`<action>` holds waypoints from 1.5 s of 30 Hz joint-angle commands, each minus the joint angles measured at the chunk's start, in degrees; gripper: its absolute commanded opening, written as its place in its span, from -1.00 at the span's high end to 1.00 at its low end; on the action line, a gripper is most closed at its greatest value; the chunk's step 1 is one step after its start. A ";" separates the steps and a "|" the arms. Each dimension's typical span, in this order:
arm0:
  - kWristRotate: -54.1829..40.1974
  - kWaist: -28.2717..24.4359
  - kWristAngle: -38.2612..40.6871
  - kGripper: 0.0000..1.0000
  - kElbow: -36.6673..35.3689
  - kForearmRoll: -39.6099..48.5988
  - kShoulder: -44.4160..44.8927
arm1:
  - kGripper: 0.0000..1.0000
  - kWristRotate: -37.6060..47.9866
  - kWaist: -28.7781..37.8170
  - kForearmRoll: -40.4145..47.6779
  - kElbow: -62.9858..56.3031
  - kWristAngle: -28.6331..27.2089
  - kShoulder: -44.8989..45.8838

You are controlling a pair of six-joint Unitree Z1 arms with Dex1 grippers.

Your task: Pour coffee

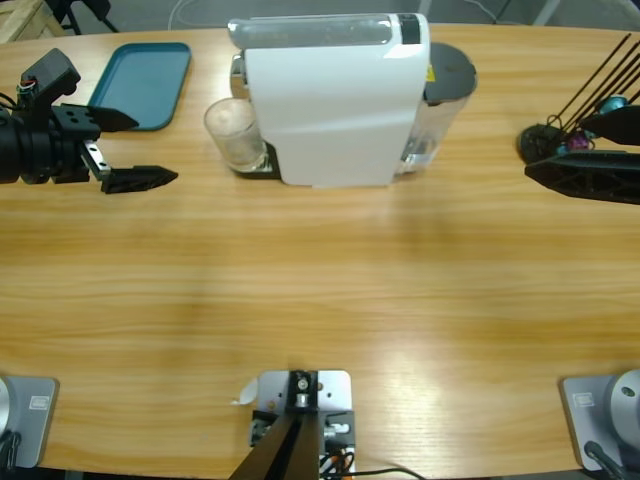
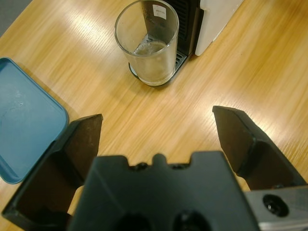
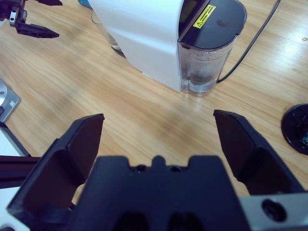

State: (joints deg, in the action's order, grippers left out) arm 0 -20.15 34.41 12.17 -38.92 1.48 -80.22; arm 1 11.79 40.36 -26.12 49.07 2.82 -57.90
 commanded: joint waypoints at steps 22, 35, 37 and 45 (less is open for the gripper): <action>-9.38 -6.99 15.56 -0.99 1.52 -16.33 -12.24 | -1.00 -0.01 0.68 -2.01 -0.04 1.00 -2.91; -10.70 -8.31 25.75 -0.99 1.08 -27.98 -22.79 | -1.00 -0.54 0.68 -2.01 0.25 0.98 -6.04; -10.93 -8.31 25.61 -0.99 0.90 -28.51 -23.58 | -1.00 -0.52 0.68 -2.01 -0.17 1.03 -6.09; -10.79 -8.13 24.66 -0.99 -0.57 -29.86 -26.67 | -1.00 -0.36 0.68 -1.71 -1.08 1.05 -6.44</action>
State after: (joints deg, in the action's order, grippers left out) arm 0 -30.41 26.80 36.95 -38.90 -26.92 -101.61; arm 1 11.79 40.36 -27.39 49.06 2.82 -62.62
